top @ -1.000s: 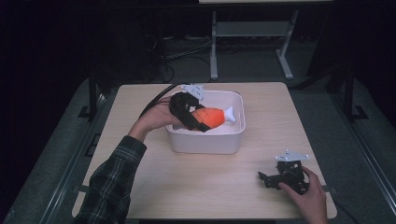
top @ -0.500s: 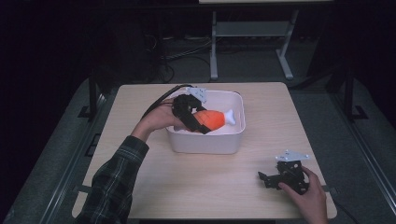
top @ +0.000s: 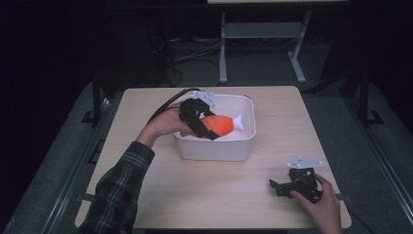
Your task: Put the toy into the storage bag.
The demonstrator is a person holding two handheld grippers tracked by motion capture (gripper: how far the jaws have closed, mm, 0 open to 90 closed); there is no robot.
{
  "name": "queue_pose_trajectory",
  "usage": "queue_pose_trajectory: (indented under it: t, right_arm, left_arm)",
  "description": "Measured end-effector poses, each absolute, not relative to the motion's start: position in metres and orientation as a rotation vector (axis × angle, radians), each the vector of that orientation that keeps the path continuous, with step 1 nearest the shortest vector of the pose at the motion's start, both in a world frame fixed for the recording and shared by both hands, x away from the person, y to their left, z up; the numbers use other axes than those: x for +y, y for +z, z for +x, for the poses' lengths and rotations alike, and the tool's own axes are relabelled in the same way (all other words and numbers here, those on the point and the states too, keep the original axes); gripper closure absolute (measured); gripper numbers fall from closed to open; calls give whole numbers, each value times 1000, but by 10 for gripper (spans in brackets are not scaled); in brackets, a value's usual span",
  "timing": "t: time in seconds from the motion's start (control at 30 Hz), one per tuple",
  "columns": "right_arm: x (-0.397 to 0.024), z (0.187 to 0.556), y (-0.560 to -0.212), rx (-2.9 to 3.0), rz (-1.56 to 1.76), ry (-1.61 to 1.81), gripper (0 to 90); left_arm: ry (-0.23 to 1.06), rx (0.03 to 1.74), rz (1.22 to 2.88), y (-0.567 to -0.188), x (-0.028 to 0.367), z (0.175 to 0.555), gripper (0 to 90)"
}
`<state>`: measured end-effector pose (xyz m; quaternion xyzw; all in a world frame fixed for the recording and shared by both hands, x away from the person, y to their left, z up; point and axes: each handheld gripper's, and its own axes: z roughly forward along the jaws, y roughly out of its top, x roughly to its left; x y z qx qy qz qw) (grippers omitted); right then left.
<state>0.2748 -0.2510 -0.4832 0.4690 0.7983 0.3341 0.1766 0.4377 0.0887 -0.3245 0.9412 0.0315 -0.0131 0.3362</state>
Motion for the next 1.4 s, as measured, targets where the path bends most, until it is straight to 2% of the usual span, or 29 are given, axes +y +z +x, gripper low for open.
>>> queue_pose_trajectory:
  t: [0.23,0.83,1.4]
  right_arm:
    - [-251,275,-483,2260,1326,943,0]
    - [-251,275,-483,2260,1327,945,0]
    - [-251,275,-483,2261,1327,945,0]
  left_arm:
    - [-29,86,2433,-322,89,438,143]
    - [-11,112,2410,-307,97,428,143]
    - [110,309,2330,-298,124,415,147]
